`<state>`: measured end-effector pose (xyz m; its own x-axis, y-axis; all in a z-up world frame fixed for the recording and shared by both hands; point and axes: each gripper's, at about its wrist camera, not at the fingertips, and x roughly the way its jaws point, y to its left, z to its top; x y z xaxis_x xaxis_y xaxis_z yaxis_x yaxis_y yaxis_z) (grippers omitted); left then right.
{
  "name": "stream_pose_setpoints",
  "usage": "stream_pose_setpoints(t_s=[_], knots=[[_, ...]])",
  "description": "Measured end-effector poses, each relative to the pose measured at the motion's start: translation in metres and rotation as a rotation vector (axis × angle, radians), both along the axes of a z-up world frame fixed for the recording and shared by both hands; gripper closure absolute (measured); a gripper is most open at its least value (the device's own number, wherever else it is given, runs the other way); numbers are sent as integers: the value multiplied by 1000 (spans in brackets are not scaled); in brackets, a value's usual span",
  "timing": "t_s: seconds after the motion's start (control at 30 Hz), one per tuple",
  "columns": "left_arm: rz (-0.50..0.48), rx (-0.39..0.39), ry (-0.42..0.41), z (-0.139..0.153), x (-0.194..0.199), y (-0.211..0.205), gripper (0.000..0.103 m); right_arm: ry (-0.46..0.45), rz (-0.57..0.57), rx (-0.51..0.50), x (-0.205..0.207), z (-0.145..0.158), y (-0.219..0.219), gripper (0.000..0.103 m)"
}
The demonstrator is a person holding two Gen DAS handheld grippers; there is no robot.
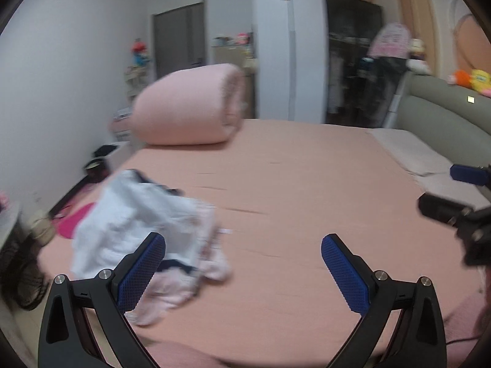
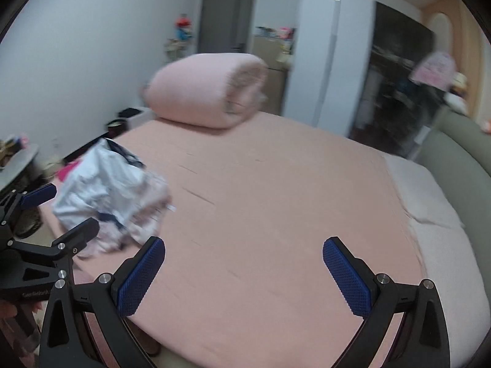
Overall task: Fold clothes
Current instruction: 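Reach both grippers toward the white shirt in the clothes pile, then grasp the white shirt with the left gripper while the right gripper grasps it too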
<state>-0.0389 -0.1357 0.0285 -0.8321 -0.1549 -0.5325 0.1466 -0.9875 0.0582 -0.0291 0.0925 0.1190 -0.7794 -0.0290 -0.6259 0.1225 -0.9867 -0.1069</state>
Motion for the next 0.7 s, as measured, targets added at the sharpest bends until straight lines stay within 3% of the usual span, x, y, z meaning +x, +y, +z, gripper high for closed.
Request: stream_pose_setpoints(t_s=[0.17,0.4,0.47,0.53,0.57,0.7], knots=[[139,-8,-17,-15,-22,-75,0,-42,76,-5,-69,-16,-53,0],[198,83,-111,-74,-96,-161,0,-197,206,45,-174,-103,-142,1],[198,105,-108,-83,-109,-171,0,-228,232,48,-193,-124,-161,5],[193,120,-112,-93,-119,-178,0,-269,246,38,-209,-145,-180,22],[188,128,-115,-98,-124,-181,0,-288,259,28,-217,-155,-189,25],[168,158,-140,-116,-146,-191,1,-355,292,52,-241,-194,-224,25]])
